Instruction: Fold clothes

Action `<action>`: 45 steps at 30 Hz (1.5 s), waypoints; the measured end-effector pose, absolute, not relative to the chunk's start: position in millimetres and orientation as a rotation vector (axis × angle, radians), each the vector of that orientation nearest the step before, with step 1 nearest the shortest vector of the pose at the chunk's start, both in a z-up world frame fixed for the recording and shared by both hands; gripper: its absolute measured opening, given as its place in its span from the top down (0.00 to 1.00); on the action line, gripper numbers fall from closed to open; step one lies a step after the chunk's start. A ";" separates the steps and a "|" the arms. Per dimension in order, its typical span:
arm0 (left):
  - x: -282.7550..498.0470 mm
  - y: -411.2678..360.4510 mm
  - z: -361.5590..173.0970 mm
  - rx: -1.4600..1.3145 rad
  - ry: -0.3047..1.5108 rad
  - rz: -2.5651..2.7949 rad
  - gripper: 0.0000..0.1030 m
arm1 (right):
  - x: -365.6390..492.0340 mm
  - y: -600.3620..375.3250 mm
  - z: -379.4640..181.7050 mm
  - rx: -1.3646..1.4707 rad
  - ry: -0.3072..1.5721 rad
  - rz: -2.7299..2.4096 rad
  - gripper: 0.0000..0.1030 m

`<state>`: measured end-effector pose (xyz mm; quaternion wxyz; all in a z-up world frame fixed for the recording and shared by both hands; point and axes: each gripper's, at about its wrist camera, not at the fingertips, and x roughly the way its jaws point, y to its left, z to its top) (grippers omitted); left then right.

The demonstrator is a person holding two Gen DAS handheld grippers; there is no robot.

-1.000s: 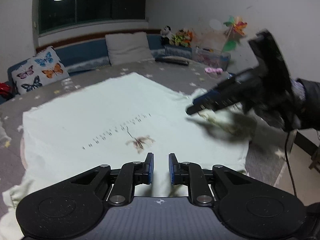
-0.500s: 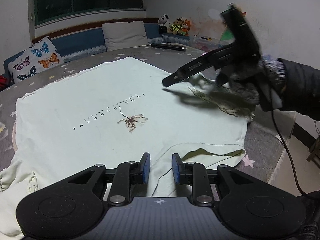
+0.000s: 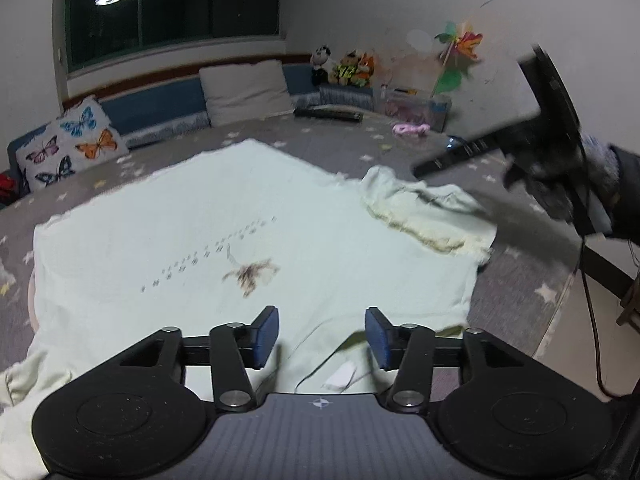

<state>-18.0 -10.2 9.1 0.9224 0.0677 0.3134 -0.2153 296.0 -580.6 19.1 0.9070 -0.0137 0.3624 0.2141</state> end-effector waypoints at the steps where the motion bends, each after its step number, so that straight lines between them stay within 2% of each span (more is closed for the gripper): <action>1: -16.6 -13.6 10.3 0.142 0.639 -0.439 0.41 | 292.5 -588.9 15.8 -0.016 0.758 0.420 0.56; 5: -8.0 -29.1 13.8 0.153 0.629 -0.431 0.31 | 279.4 -610.1 5.2 0.054 0.784 0.375 0.56; 9: 2.2 -46.0 13.6 0.160 0.626 -0.419 0.29 | 274.0 -610.9 0.8 0.092 0.778 0.378 0.59; 12: 9.3 -60.0 12.5 0.173 0.626 -0.416 0.29 | 276.0 -607.8 -2.7 0.107 0.765 0.373 0.74; 13: 11.7 -64.5 11.7 0.181 0.626 -0.413 0.28 | 276.3 -607.8 -2.9 0.112 0.762 0.372 0.86; 14: 13.9 -68.8 10.5 0.189 0.628 -0.412 0.28 | 276.6 -607.9 -3.0 0.116 0.759 0.371 0.91; 21: 24.2 -92.6 -2.4 0.239 0.651 -0.435 0.29 | 274.5 -613.7 -7.1 0.151 0.754 0.337 0.92; 23: 26.1 -95.6 -3.1 0.247 0.649 -0.432 0.29 | 273.2 -615.0 -6.6 0.160 0.750 0.343 0.87; 28: 36.2 -101.2 -2.0 0.235 0.647 -0.416 0.28 | 271.5 -614.6 -5.1 0.195 0.742 0.356 0.85; 30: 39.4 -104.6 -3.9 0.234 0.653 -0.411 0.28 | 272.3 -612.9 -7.7 0.197 0.745 0.358 0.86; 32: 40.2 -108.9 -6.8 0.246 0.656 -0.410 0.28 | 271.9 -613.5 -3.6 0.209 0.743 0.363 0.92; 40: 39.4 -116.3 -16.1 0.269 0.653 -0.412 0.26 | 257.3 -604.6 40.2 0.270 0.675 0.492 0.94; 45: 32.1 -103.6 -12.1 0.251 0.639 -0.399 0.25 | 240.0 -565.2 67.6 0.235 0.635 0.657 0.94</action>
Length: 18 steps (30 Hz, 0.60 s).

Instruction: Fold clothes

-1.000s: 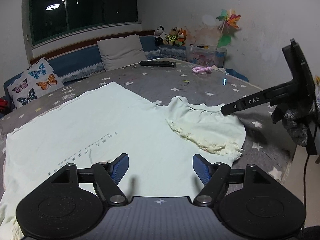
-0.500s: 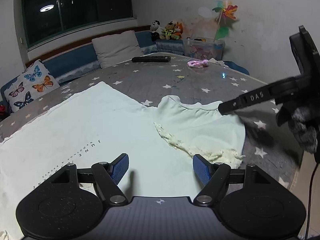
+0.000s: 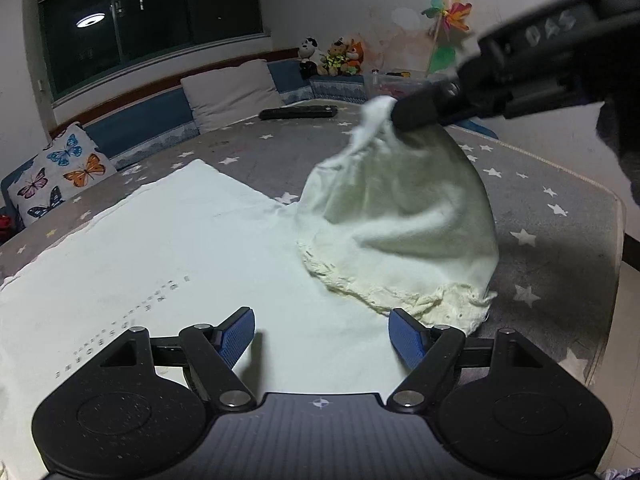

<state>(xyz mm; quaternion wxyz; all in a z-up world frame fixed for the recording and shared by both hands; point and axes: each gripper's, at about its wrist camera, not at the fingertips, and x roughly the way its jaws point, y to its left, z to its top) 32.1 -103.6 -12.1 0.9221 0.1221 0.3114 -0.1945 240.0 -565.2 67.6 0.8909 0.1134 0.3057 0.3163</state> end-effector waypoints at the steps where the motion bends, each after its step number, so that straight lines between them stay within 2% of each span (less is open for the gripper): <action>1: 29.6 -99.2 -10.2 0.246 0.634 -0.392 0.24 | 237.6 -555.5 68.7 0.228 0.637 0.688 0.94; 4: 20.3 -81.8 -4.5 0.230 0.617 -0.357 0.22 | 234.3 -527.5 63.6 0.208 0.671 0.770 0.93; 7: 12.6 -63.8 -0.7 0.220 0.610 -0.313 0.21 | 232.7 -506.0 52.4 0.200 0.731 0.843 0.86; 9: 7.9 -52.6 0.8 0.216 0.607 -0.281 0.21 | 230.7 -497.9 47.3 0.192 0.762 0.883 0.86; 18: 1.0 -43.4 8.3 0.174 0.598 -0.261 0.22 | 236.6 -533.8 31.2 0.164 0.807 0.729 0.85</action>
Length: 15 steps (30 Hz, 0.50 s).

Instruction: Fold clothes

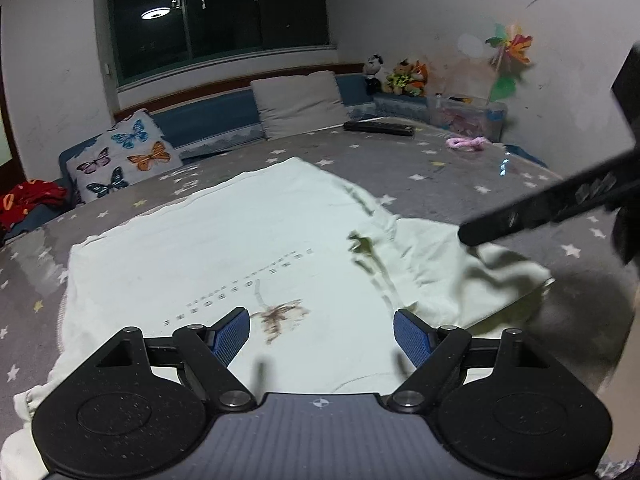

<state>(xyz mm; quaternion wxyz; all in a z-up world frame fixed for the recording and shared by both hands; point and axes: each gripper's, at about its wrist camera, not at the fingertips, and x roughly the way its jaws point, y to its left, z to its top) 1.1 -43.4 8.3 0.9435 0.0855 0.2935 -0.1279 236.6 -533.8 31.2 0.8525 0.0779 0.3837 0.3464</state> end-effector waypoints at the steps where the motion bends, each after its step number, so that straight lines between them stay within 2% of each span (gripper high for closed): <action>1: 1.5 -46.9 9.3 0.170 0.595 -0.277 0.22 | 238.1 -537.7 23.8 0.159 0.832 0.715 0.85; 5: 4.9 -64.1 11.8 0.162 0.591 -0.355 0.33 | 237.4 -547.4 3.2 0.136 0.877 0.702 0.86; 12: 14.6 -84.9 0.8 0.171 0.620 -0.438 0.57 | 236.8 -554.3 20.1 0.105 0.828 0.703 0.85; 14: 19.5 -86.0 -5.0 0.162 0.647 -0.442 0.74 | 241.0 -552.5 18.2 0.118 0.827 0.702 0.85; 15: 20.3 -85.1 -6.1 0.158 0.653 -0.441 0.78 | 241.4 -551.3 16.2 0.118 0.834 0.703 0.85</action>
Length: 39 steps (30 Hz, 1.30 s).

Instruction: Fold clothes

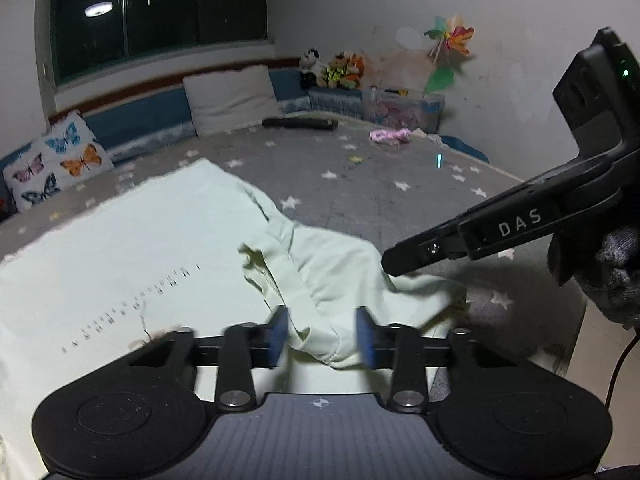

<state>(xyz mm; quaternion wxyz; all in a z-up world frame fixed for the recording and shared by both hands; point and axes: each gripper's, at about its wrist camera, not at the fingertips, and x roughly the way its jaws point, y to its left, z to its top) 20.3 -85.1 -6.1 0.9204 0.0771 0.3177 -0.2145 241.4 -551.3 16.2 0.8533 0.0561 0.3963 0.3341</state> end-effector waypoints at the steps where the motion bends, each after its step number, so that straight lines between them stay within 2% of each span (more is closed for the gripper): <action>1: 20.6 -83.8 -6.6 0.155 0.657 -0.439 0.83 | 242.1 -550.2 13.3 0.117 0.843 0.706 0.85; 2: 20.9 -82.5 -7.1 0.152 0.660 -0.438 0.92 | 241.3 -549.3 10.9 0.115 0.850 0.708 0.85; 5: 18.0 -76.7 -2.7 0.141 0.640 -0.417 0.97 | 239.1 -547.7 7.1 0.103 0.854 0.707 0.85; 14: 11.7 -68.7 -3.9 0.127 0.637 -0.373 0.97 | 240.0 -546.8 9.6 0.062 0.863 0.711 0.85; 22: 14.6 -69.9 -6.7 0.123 0.656 -0.365 0.97 | 249.5 -534.5 25.8 0.033 0.764 0.707 0.85; 23: 14.6 -69.4 -7.2 0.120 0.660 -0.361 0.93 | 250.9 -531.9 25.3 0.030 0.762 0.710 0.85; 28: 9.9 -58.7 -1.6 0.100 0.657 -0.333 0.91 | 256.6 -512.3 10.2 -0.056 0.799 0.711 0.85; 30: 4.8 -47.5 4.2 0.083 0.643 -0.297 0.80 | 253.5 -509.8 15.0 -0.082 0.779 0.713 0.85; 31: 1.5 -40.6 7.2 0.069 0.636 -0.276 0.70 | 252.1 -508.7 18.1 -0.092 0.767 0.715 0.85; 32: -2.8 -32.1 10.0 0.052 0.629 -0.248 0.64 | 251.0 -506.9 21.5 -0.096 0.754 0.723 0.85; 37: -29.1 16.0 16.8 -0.026 0.615 -0.065 0.59 | 250.1 -491.0 22.6 -0.135 0.746 0.774 0.83; 39: -41.1 38.4 17.5 -0.059 0.615 0.023 0.59 | 251.6 -484.5 16.2 -0.162 0.769 0.785 0.79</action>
